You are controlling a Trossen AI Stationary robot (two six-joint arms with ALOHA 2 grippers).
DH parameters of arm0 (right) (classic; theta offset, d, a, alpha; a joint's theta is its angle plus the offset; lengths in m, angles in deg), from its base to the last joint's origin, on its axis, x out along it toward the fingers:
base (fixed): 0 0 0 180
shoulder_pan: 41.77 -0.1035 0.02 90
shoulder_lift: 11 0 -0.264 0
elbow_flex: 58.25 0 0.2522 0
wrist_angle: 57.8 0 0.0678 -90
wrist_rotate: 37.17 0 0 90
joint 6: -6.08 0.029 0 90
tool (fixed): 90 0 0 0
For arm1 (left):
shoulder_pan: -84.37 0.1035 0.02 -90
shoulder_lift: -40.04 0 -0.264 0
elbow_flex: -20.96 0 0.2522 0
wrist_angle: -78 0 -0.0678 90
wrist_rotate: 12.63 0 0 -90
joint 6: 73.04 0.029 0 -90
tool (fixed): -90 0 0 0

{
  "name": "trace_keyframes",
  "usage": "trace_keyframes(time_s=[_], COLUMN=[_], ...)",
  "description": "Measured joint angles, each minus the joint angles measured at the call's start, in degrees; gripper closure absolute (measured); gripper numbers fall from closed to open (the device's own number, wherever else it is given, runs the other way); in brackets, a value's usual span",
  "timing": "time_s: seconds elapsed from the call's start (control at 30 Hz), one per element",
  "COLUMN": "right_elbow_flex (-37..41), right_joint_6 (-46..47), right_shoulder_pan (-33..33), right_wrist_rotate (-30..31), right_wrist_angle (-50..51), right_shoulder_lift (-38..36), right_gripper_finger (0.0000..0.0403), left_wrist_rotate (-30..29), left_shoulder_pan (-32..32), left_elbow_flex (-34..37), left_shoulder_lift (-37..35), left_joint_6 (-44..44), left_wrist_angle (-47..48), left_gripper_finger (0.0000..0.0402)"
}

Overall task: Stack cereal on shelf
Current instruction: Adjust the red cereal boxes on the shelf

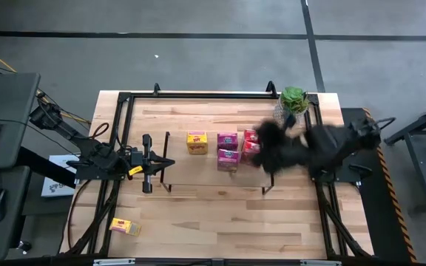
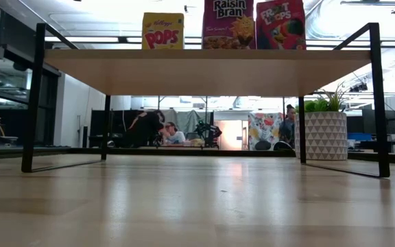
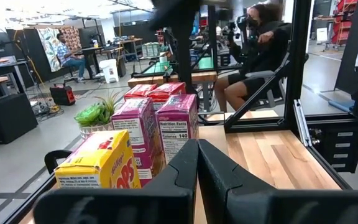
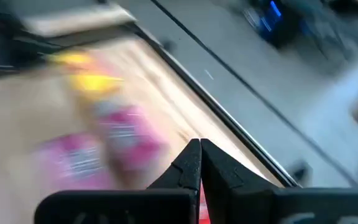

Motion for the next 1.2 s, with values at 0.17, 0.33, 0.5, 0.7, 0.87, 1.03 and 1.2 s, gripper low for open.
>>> trace_keyframes(time_s=[0.17, 0.33, 0.5, 0.7, 0.87, 1.03, 1.2], right_elbow_flex=[-2.9, -0.2, 4.2, 13.4, 19.8, 21.0, 21.0], right_joint_6=[2.3, -9.1, -12.0, -13.4, -16.3, -17.5, -17.0], right_shoulder_pan=[19.5, 36.5, 46.9, 50.8, 52.3, 53.3, 53.2], right_wrist_rotate=[-12.8, -32.1, -49.2, -55.5, -60.9, -64.9, -70.2], right_wrist_angle=[9.8, 2.2, -3.0, -5.7, -10.2, -12.3, -11.5], right_shoulder_lift=[0.0, -0.4, -0.3, -0.3, -0.2, -0.2, -0.2], right_gripper_finger=[0.0403, 0.0403, 0.0403, 0.0403, 0.0403, 0.0403, 0.0403], left_wrist_rotate=[0.0, 0.0, 0.0, 0.0, 0.0, 0.0, 0.0], left_shoulder_pan=[0.0, 0.0, 0.0, 0.0, 0.0, 0.0, 0.0], left_elbow_flex=[0.0, 0.0, 0.0, 0.0, 0.0, 0.0, 0.0], left_shoulder_lift=[0.0, 0.0, 0.0, 0.0, 0.0, 0.0, 0.0], left_joint_6=[0.0, 0.0, 0.1, 0.2, 0.2, 0.2, 0.2], left_wrist_angle=[0.0, 0.0, 0.0, 0.0, 0.0, 0.0, 0.0], left_gripper_finger=[0.0399, 0.0399, 0.0399, 0.0399, 0.0399, 0.0399, 0.0399])
